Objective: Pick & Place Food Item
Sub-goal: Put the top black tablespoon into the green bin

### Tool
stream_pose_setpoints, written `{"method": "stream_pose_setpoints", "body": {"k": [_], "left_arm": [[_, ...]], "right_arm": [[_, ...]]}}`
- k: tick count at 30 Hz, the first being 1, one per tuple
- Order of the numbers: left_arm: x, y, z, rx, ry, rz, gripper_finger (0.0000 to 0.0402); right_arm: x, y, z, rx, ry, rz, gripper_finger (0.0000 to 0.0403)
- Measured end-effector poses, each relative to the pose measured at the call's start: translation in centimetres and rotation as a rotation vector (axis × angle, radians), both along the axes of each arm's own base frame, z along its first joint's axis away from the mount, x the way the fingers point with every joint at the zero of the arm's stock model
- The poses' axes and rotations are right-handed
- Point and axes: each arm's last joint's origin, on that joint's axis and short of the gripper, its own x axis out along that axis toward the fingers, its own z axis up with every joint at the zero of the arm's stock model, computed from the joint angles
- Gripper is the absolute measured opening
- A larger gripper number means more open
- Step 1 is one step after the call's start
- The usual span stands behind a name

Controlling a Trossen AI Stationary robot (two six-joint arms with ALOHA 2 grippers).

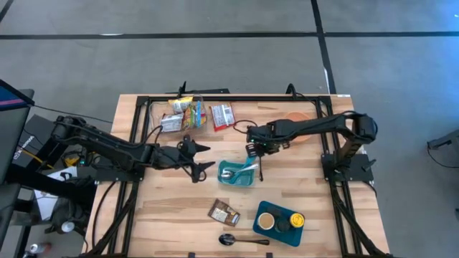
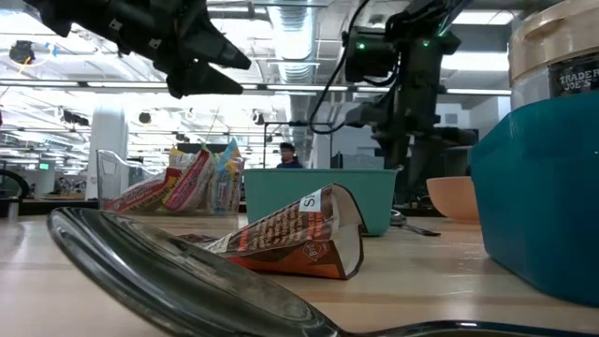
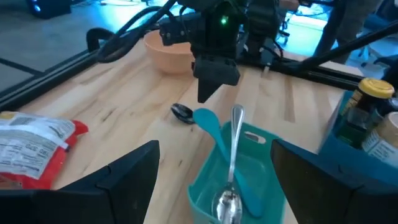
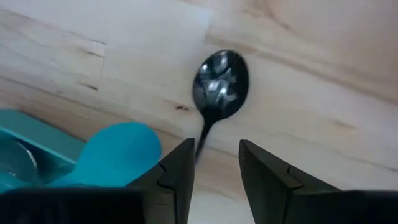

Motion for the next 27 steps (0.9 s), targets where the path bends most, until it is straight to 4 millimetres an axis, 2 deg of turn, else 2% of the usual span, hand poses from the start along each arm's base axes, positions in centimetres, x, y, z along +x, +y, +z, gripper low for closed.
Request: {"method": "stream_pose_setpoints", "body": {"k": [16,27], "left_arm": [[0.0,-0.7,0.2,-0.011,-0.020,-0.043,0.0301],[0.0,-0.7,0.2,-0.011,-0.023,-0.042,0.0301]], "right_arm": [[1.1,0.4,-2.4,0.015,0.031,-0.031,0.0118],[1.2,0.7,-2.4,0.013,0.028,-0.009,0.0117]]}}
